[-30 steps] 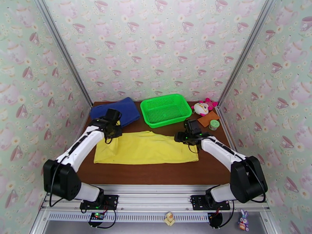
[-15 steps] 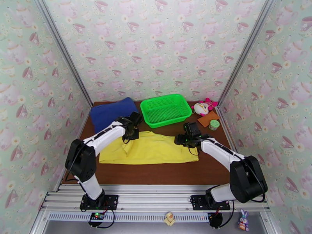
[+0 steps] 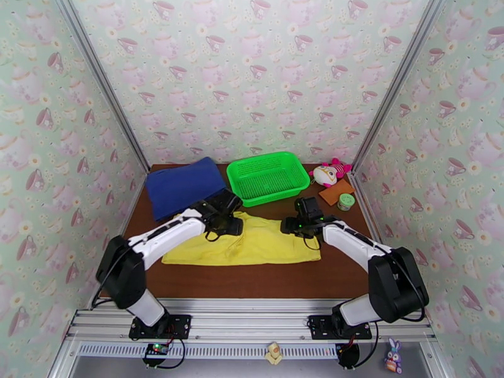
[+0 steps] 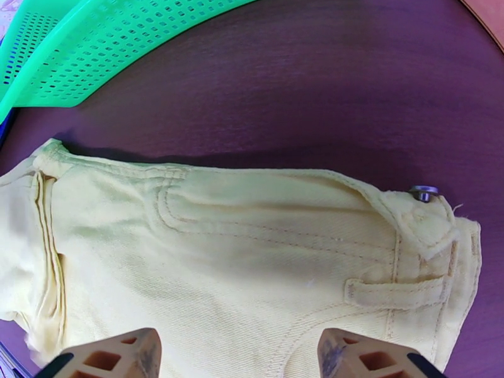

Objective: Fold and stack the trousers

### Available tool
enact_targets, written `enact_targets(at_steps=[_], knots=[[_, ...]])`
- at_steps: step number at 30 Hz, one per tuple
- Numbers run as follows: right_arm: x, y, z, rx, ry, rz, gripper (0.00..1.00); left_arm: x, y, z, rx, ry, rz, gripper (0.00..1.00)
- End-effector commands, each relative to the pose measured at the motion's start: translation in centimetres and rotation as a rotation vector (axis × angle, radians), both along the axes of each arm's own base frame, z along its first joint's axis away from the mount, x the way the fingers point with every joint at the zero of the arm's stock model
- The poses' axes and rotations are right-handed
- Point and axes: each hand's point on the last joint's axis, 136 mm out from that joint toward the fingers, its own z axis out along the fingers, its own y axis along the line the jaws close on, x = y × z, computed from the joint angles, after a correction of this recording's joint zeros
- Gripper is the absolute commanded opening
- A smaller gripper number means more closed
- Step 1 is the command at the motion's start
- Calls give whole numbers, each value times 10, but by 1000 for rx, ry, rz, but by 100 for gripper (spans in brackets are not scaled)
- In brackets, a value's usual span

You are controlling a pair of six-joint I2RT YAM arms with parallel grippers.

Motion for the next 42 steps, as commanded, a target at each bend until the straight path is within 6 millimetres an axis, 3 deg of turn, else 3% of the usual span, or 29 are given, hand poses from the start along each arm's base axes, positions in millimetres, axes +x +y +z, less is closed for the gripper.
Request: enact_targets(at_steps=[1, 4, 8, 11, 14, 18, 24, 31, 36, 39, 42], knots=[[7, 20, 15, 28, -41, 55, 68, 3, 8, -2, -75, -58, -15, 71], [6, 30, 14, 27, -40, 73, 69, -13, 18, -29, -90, 35, -23, 71], [5, 42, 11, 36, -29, 92, 68, -33, 12, -52, -82, 94, -78, 71], [5, 55, 12, 41, -29, 117, 68, -32, 5, -55, -60, 86, -98, 68], [6, 64, 12, 78, -23, 110, 68, -18, -4, -54, 7, 55, -110, 64], [3, 58, -3, 74, 12, 43, 68, 1, -18, -68, 134, 73, -119, 57], [-9, 44, -27, 67, 69, -12, 68, 3, -38, -92, 261, 100, -160, 55], [-10, 34, -27, 74, 69, -22, 68, 4, -38, -117, 358, 128, -154, 48], [-10, 31, -24, 75, 62, -19, 68, 4, -31, -126, 436, 132, -134, 33], [-10, 31, -26, 75, 63, -18, 68, 4, -25, -126, 470, 130, -116, 19], [-11, 27, -29, 64, 68, -27, 68, 5, -19, -114, 471, 105, -88, 4]])
